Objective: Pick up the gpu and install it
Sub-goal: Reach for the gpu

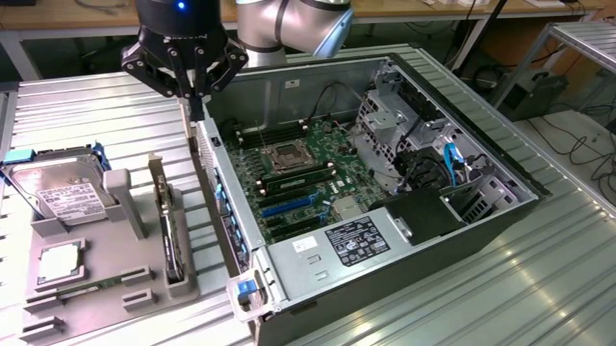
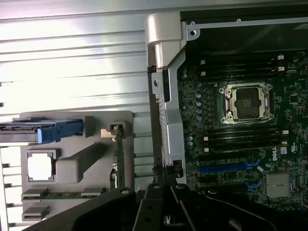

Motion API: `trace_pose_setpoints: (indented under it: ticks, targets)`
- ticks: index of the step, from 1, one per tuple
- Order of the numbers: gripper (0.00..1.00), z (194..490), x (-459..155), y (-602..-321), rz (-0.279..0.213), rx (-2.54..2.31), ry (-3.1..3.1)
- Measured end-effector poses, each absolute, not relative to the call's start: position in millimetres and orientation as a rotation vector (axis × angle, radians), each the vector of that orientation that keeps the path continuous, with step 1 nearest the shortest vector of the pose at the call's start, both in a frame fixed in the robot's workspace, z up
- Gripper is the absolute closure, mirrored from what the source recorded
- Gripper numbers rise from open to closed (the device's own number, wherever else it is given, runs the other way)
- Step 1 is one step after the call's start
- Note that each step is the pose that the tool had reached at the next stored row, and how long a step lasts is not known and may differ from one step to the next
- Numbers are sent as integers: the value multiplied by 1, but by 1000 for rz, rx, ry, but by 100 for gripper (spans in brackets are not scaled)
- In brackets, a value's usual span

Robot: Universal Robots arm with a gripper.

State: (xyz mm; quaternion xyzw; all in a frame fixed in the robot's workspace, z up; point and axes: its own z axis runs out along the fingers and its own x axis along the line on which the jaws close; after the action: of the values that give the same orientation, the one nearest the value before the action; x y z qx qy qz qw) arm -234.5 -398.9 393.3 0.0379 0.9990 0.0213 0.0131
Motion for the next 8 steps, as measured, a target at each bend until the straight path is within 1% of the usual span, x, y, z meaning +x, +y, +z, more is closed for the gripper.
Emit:
trace_pose_setpoints:
  ticks: [8]
  targets:
    - [89, 393, -240, -399, 60, 118, 3113]
